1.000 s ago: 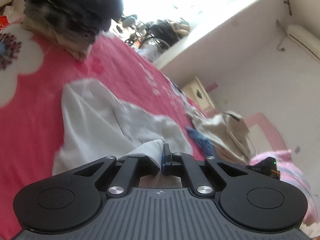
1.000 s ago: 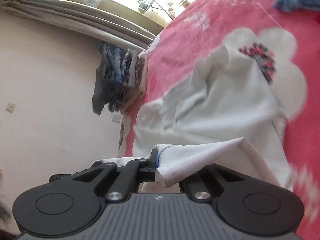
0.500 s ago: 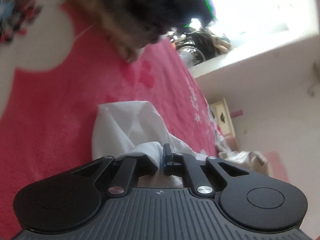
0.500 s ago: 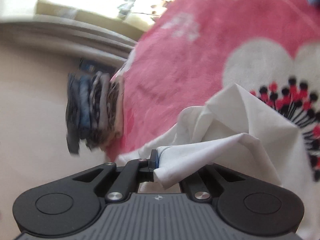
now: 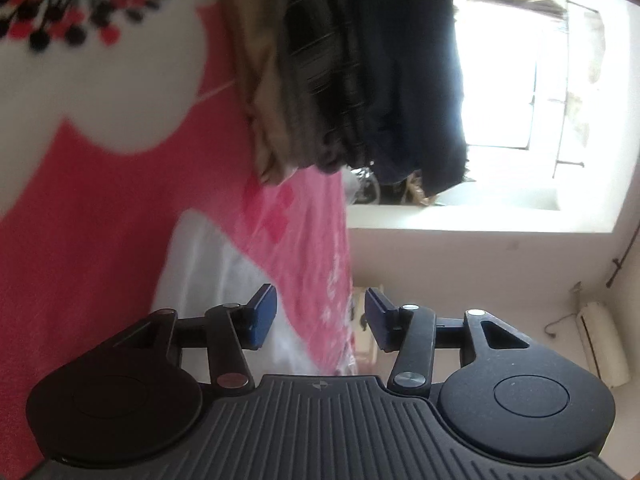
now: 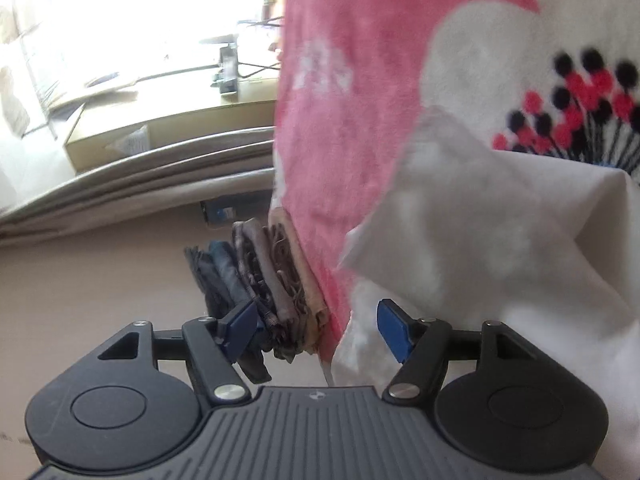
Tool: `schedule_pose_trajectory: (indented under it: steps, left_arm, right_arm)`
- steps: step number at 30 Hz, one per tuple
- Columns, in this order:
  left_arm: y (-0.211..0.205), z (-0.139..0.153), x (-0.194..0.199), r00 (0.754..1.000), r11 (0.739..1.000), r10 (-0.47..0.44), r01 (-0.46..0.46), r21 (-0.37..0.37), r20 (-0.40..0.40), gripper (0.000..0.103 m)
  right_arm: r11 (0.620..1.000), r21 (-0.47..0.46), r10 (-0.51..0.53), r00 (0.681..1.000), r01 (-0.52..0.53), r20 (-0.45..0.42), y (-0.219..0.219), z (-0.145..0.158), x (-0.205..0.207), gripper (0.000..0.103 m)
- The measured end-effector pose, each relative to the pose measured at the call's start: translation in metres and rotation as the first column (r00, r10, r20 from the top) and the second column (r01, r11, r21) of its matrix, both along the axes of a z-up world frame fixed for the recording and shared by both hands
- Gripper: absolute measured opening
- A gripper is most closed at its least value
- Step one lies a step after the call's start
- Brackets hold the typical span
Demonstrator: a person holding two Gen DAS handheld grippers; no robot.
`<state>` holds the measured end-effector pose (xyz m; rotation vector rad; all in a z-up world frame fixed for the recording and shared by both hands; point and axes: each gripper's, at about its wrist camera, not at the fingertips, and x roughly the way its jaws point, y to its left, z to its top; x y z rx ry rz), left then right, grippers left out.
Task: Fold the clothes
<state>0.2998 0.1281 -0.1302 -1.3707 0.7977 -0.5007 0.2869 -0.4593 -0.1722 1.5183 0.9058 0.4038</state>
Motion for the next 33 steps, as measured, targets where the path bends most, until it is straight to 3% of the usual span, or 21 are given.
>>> schedule_pose_trajectory:
  steps: [5, 8, 11, 16, 20, 23, 27, 29, 31, 33]
  left_arm:
    - [0.003, 0.023, -0.012, 0.998, 0.997, -0.006, 0.001, 0.078, 0.061, 0.050]
    - [0.002, 0.038, -0.029, 0.991, 0.973, -0.093, 0.071, 0.218, 0.091, 0.051]
    - [-0.003, 0.052, -0.058, 0.968, 0.902, -0.229, 0.170, 0.397, 0.106, 0.051]
    - [-0.013, 0.052, -0.112, 0.920, 0.803, -0.383, 0.290, 0.521, 0.078, 0.052]
    - [-0.032, 0.047, -0.142, 0.884, 0.719, -0.465, 0.344, 0.604, 0.050, 0.052]
    - [-0.048, 0.045, -0.158, 0.854, 0.645, -0.518, 0.351, 0.678, 0.051, 0.052]
    - [-0.063, 0.037, -0.158, 0.834, 0.566, -0.550, 0.338, 0.752, 0.040, 0.049]
    - [-0.066, 0.032, -0.157, 0.831, 0.548, -0.555, 0.336, 0.766, 0.032, 0.043]
    - [-0.067, 0.030, -0.156, 0.834, 0.536, -0.550, 0.321, 0.781, 0.035, 0.033]
    - [-0.064, 0.029, -0.155, 0.837, 0.526, -0.546, 0.312, 0.791, 0.032, 0.020]
  right_arm:
    - [0.991, -0.127, -0.014, 0.992, 0.030, 0.127, -0.013, 0.040, -0.016, 0.070]
    - [0.978, -0.202, -0.013, 0.980, 0.055, 0.200, -0.021, 0.064, -0.027, 0.070]
    - [0.937, -0.346, 0.014, 0.981, 0.054, 0.192, -0.031, 0.077, -0.057, 0.070]
    - [0.824, -0.565, 0.056, 0.987, 0.039, 0.150, -0.047, 0.092, -0.109, 0.069]
    - [0.756, -0.654, 0.087, 0.994, -0.023, 0.066, -0.049, 0.077, -0.133, 0.063]
    - [0.722, -0.690, 0.131, 0.990, -0.055, 0.058, -0.042, 0.071, -0.141, 0.058]
    - [0.672, -0.734, 0.187, 0.981, -0.095, 0.044, -0.033, 0.064, -0.152, 0.052]
    - [0.646, -0.755, 0.215, 0.976, -0.114, 0.036, -0.029, 0.060, -0.157, 0.045]
    - [0.619, -0.774, 0.241, 0.970, -0.131, 0.028, -0.025, 0.057, -0.162, 0.008]
    - [0.625, -0.773, 0.225, 0.974, -0.112, 0.041, -0.028, 0.058, -0.155, 0.004]
